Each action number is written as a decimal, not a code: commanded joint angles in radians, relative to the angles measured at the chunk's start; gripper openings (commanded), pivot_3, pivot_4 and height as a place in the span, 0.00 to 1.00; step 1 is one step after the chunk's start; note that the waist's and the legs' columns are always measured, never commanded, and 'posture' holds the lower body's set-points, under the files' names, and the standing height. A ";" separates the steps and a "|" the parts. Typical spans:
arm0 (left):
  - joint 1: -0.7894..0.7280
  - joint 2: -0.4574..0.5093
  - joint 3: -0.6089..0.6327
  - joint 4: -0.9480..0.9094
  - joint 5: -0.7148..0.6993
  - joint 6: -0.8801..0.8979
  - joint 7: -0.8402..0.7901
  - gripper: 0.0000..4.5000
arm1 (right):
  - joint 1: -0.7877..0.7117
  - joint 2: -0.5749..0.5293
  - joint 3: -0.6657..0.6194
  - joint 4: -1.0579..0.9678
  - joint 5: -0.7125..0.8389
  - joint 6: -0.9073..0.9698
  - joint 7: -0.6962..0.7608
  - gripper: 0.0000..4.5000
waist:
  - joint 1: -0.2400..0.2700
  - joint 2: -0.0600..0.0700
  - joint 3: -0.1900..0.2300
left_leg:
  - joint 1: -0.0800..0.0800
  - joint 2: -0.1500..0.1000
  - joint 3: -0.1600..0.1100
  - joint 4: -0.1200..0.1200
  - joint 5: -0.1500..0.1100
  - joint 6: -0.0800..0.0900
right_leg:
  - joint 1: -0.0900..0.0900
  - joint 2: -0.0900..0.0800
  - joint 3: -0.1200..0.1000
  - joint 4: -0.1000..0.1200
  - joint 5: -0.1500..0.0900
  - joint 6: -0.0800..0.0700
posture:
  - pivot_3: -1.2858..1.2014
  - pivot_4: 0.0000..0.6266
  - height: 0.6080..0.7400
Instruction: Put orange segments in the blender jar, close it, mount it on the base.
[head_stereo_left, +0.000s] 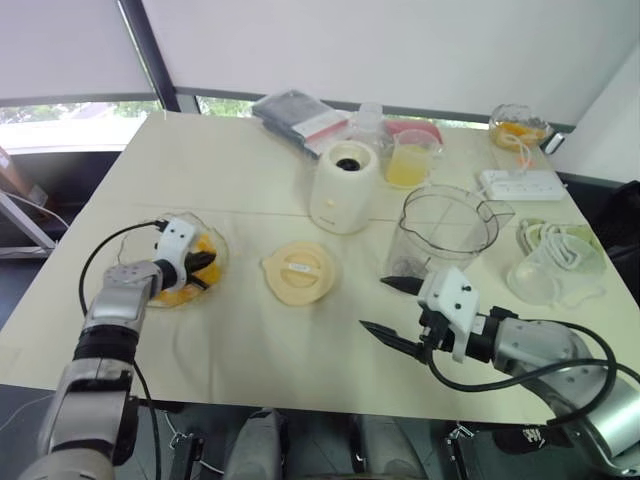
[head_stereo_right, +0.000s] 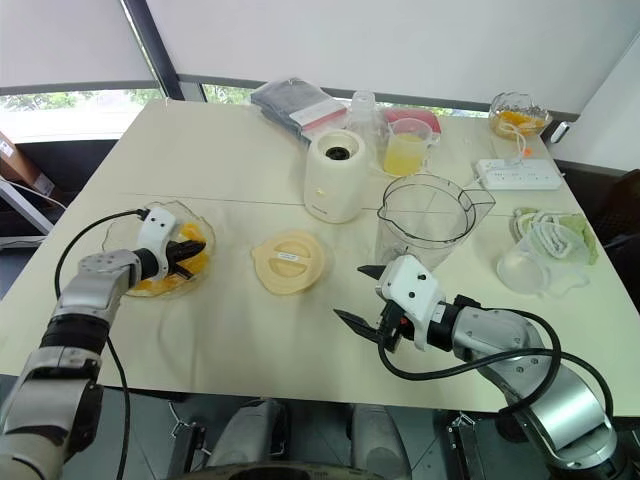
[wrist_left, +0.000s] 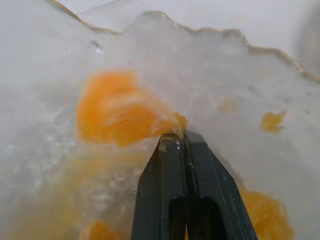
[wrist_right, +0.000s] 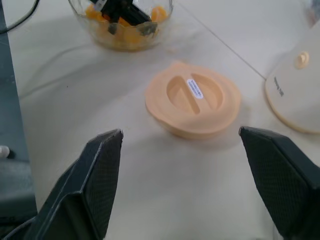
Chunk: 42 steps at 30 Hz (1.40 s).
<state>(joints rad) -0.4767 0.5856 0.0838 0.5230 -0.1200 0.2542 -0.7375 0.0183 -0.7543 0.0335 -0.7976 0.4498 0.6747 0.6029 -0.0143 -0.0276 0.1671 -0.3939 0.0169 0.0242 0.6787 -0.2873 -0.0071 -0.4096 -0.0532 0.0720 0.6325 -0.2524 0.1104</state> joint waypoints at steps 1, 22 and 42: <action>0.055 0.008 0.089 -0.152 -0.076 -0.074 -0.005 0.01 | -0.011 0.011 0.000 -0.007 -0.005 -0.026 0.008 0.87 | 0.000 0.000 0.000 | 0.000 0.000 0.000 -0.001 0.000 0.000 | 0.000 -0.002 0.000 0.000 0.000 0.000 | 0.52 0.24 1.00; 0.017 0.058 0.086 -0.201 -0.141 0.202 0.008 0.31 | -0.096 0.011 0.037 0.076 -0.034 -0.063 0.082 0.87 | 0.002 0.000 0.000 | -0.012 -0.001 0.003 -0.012 0.001 -0.001 | -0.015 -0.011 -0.017 -0.002 0.002 0.003 | 0.52 0.24 1.00; -0.110 0.113 -0.007 -0.051 -0.130 0.438 -0.123 0.77 | -0.064 0.060 0.068 0.054 -0.074 -0.066 0.039 0.87 | 0.003 0.000 0.000 | -0.013 -0.003 0.002 -0.007 0.001 -0.001 | -0.015 -0.003 -0.021 0.000 0.002 0.004 | 0.52 0.24 1.00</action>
<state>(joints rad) -0.5593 0.6952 0.0810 0.4785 -0.2518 0.6871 -0.8643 -0.0469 -0.7013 0.1044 -0.7043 0.3767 0.6283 0.6494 -0.0115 -0.0273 0.1669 -0.4075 0.0141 0.0266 0.6721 -0.2860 -0.0076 -0.4248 -0.0561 0.0511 0.6331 -0.2503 0.1144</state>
